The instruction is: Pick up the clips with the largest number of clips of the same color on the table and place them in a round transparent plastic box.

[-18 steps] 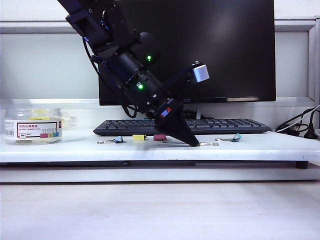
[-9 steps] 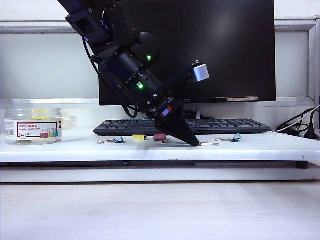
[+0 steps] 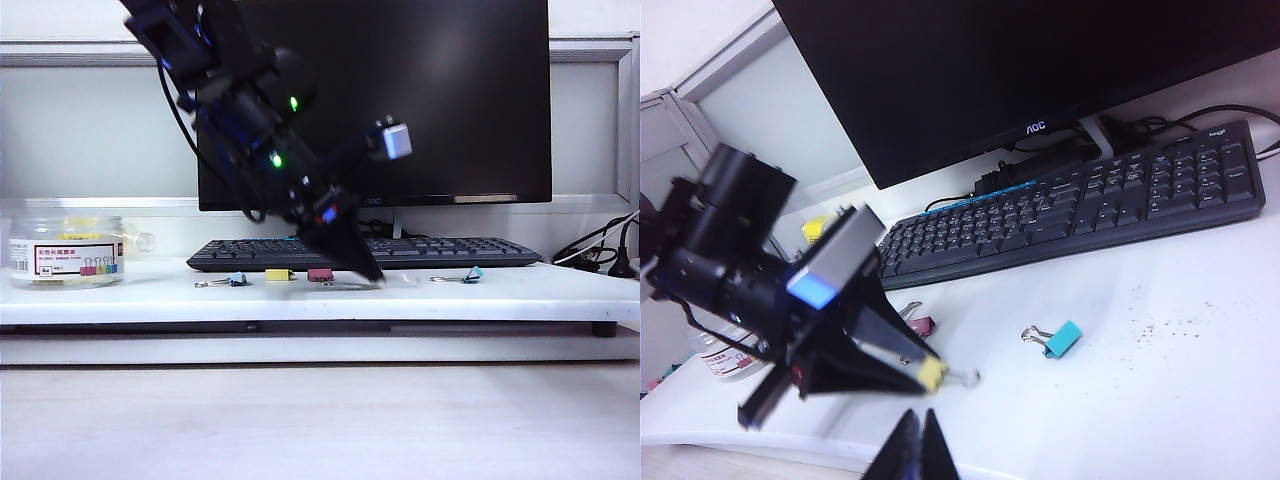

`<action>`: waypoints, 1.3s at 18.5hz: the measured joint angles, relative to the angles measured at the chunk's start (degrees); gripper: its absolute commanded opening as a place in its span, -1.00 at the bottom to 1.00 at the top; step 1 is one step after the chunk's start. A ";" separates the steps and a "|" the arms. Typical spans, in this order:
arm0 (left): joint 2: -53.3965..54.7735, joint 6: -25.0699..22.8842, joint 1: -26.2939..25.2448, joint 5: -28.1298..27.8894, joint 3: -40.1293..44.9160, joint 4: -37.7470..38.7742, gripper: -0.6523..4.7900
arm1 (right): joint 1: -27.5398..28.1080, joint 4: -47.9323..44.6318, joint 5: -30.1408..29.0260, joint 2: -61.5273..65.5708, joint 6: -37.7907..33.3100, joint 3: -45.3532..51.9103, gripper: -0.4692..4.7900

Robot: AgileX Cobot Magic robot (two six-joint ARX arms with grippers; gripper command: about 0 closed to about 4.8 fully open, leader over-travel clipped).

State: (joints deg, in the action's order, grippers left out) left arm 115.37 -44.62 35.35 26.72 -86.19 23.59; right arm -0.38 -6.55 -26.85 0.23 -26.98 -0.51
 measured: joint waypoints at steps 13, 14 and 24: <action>-14.69 10.47 -9.70 -5.29 -0.07 14.45 -0.47 | 0.00 1.29 -0.02 0.00 0.00 0.00 -0.83; -16.06 10.69 -10.82 -5.29 -0.11 15.23 -0.47 | 0.00 1.29 -0.02 0.00 0.00 0.00 -0.83; -22.45 11.91 -24.35 -5.31 -0.26 27.26 -0.47 | 0.00 1.31 -0.24 0.00 0.00 0.00 -0.83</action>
State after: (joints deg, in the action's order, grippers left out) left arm 92.92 -32.71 11.00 21.41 -86.46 50.85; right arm -0.38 -5.23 -27.09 0.23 -26.98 -0.51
